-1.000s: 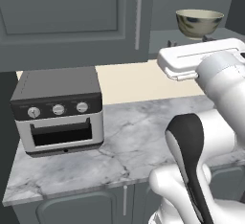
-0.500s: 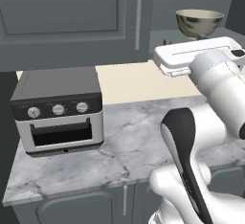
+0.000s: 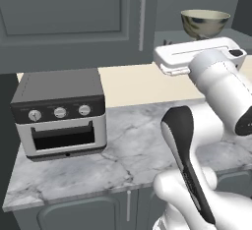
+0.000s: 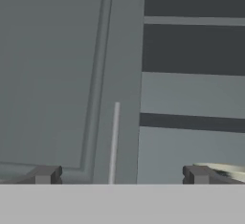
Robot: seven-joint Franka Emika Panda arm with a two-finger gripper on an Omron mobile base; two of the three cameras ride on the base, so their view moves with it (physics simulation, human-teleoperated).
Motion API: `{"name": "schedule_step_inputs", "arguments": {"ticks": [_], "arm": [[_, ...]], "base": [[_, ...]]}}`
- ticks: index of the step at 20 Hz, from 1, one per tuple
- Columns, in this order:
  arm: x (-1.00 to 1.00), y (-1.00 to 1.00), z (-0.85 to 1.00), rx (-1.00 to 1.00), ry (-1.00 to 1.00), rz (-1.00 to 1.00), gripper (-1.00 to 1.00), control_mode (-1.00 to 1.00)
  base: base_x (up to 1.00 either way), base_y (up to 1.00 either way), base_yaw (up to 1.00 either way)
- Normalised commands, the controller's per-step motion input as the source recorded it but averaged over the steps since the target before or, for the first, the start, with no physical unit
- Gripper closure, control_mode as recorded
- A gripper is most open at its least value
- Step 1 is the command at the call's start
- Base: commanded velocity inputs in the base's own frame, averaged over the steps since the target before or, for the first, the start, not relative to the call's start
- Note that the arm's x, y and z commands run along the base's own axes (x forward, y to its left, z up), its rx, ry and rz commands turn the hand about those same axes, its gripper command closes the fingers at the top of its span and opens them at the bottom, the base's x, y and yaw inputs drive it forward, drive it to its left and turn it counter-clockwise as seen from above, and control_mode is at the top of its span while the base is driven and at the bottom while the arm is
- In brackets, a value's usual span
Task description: Move the bowls from the cabinet to the plates on the dining table.
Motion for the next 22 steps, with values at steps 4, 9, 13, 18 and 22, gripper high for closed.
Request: {"name": "schedule_step_inputs", "arguments": {"ticks": [4,9,13,18,22], "arm": [[0.13,0.12,0.0,0.0,0.0,0.0,-1.0,-1.0],[0.08,0.19,0.0,0.0,0.0,0.0,-1.0,-1.0],[0.21,0.05,0.0,0.0,0.0,0.0,-1.0,-1.0],[0.26,0.0,0.0,0.0,0.0,0.0,-1.0,-1.0],[0.27,0.0,0.0,0.0,0.0,0.0,-1.0,-1.0]], "base": [[0.0,0.0,0.0],[0.0,0.0,0.0],[0.0,0.0,0.0],[0.0,0.0,0.0],[0.0,0.0,0.0]]}}
